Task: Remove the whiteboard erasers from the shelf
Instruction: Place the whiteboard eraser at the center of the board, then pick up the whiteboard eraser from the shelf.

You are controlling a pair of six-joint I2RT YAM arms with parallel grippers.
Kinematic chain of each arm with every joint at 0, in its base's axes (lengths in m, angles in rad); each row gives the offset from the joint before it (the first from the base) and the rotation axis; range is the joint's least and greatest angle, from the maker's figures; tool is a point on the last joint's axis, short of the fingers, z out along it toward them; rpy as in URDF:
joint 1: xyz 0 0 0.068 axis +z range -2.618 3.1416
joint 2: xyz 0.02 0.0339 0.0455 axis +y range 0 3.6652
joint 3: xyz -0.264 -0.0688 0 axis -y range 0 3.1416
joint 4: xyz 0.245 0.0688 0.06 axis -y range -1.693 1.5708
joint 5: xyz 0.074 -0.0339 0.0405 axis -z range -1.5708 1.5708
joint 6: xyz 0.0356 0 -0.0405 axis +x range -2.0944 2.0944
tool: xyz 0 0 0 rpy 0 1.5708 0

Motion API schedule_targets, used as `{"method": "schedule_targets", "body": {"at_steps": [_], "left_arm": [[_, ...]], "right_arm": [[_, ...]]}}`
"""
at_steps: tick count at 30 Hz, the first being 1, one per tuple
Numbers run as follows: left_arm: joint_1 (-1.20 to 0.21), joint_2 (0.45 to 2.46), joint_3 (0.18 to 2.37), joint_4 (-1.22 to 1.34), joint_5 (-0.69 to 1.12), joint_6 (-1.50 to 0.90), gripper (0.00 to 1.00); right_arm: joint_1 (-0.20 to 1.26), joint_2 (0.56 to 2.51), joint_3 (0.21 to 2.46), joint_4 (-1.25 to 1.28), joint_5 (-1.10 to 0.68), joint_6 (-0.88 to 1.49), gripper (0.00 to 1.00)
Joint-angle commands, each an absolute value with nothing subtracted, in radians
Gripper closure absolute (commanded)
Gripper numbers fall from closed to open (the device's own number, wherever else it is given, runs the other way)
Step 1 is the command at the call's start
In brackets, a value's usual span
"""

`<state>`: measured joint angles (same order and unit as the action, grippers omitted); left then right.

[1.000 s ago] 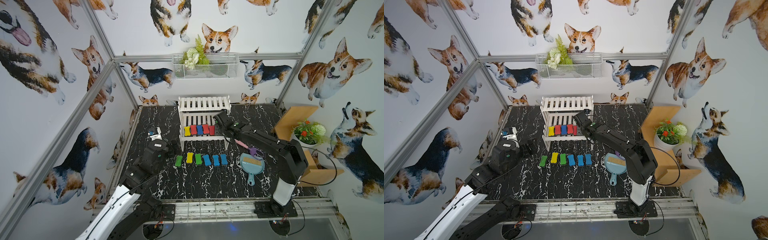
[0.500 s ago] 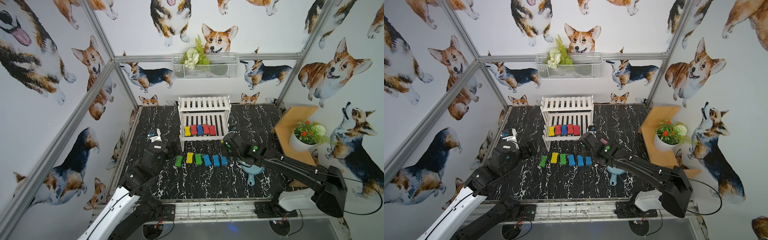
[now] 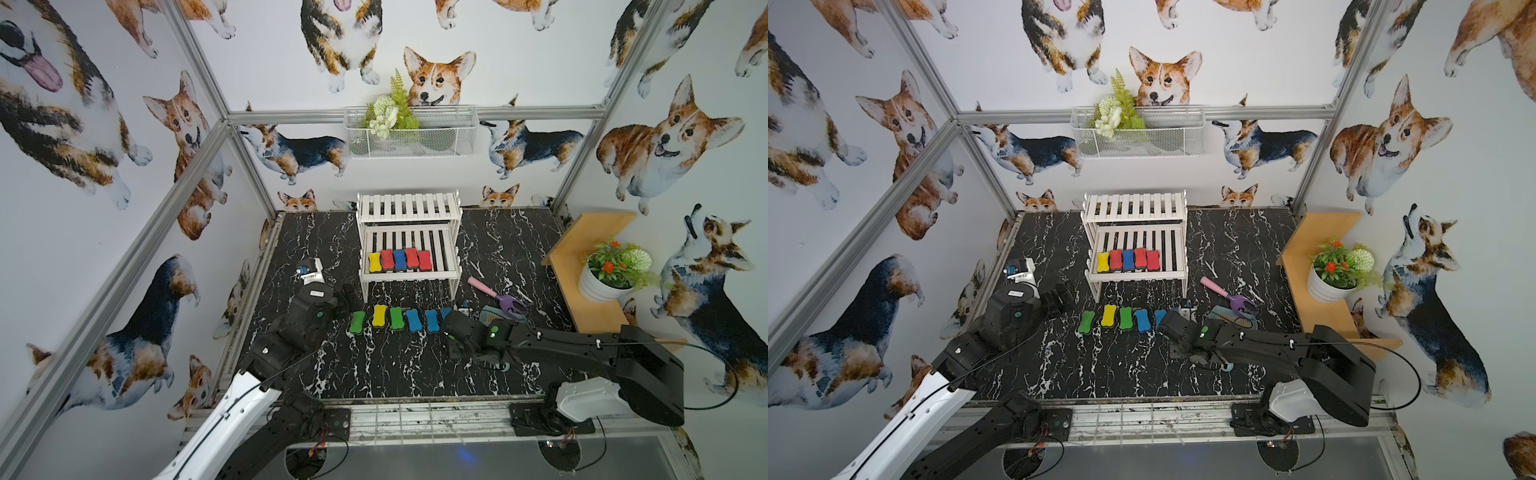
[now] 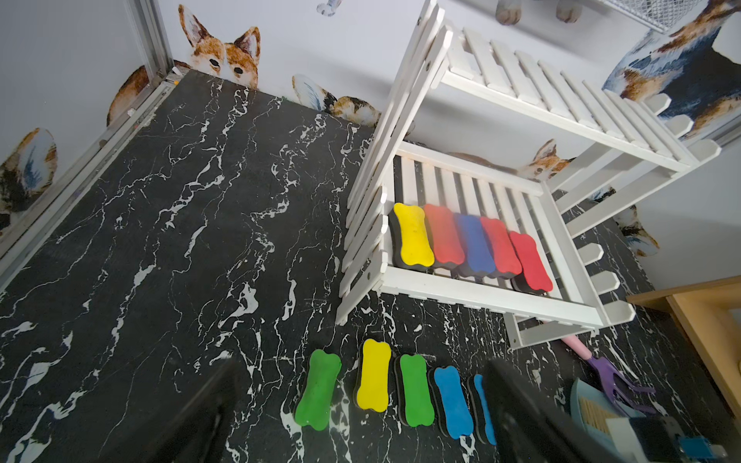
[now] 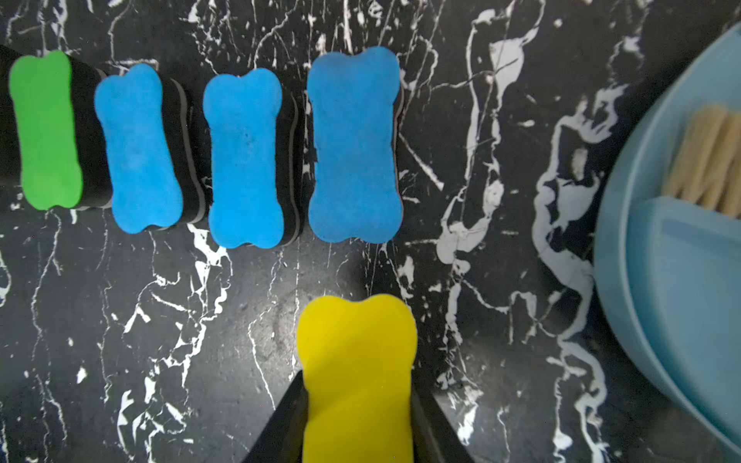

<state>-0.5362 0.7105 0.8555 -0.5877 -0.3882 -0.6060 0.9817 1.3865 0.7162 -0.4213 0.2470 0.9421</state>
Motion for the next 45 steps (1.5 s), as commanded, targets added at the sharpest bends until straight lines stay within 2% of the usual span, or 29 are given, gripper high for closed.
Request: {"method": "schedule_targets", "body": {"at_steps": [1,8,16,22,25,29,35,45], "left_arm": [[-0.535,0.71,0.867,-0.59,-0.391,-0.606,0.0],[-0.535,0.706,0.867,-0.593,-0.395,-0.606,0.0],[-0.535,0.713,0.867,-0.589,-0.394,-0.606,0.0],[-0.535,0.718,0.858,-0.588,-0.39,-0.602,0.0],[-0.535,0.717,0.846,-0.585,-0.396,-0.602,0.01],[-0.535,0.719,0.813,-0.578,-0.387,-0.62,0.0],[-0.535,0.735,0.778,-0.587,-0.353,-0.637,0.0],[-0.534,0.704,0.792,-0.599,-0.357,-0.623,0.0]], "right_arm": [[0.983,1.427,0.731,-0.384,0.232,0.944,0.66],[0.982,1.471,0.723,-0.367,0.217,0.921,0.65],[0.982,1.481,0.733,-0.381,0.225,0.913,0.48],[0.983,1.369,0.797,-0.466,0.291,0.895,0.43],[0.982,1.289,0.879,-0.485,0.322,0.842,0.43],[0.96,1.283,1.042,-0.516,0.368,0.733,0.42],[0.842,1.405,1.247,-0.448,0.354,0.626,0.43],[0.744,1.656,1.417,-0.386,0.333,0.577,0.56]]}}
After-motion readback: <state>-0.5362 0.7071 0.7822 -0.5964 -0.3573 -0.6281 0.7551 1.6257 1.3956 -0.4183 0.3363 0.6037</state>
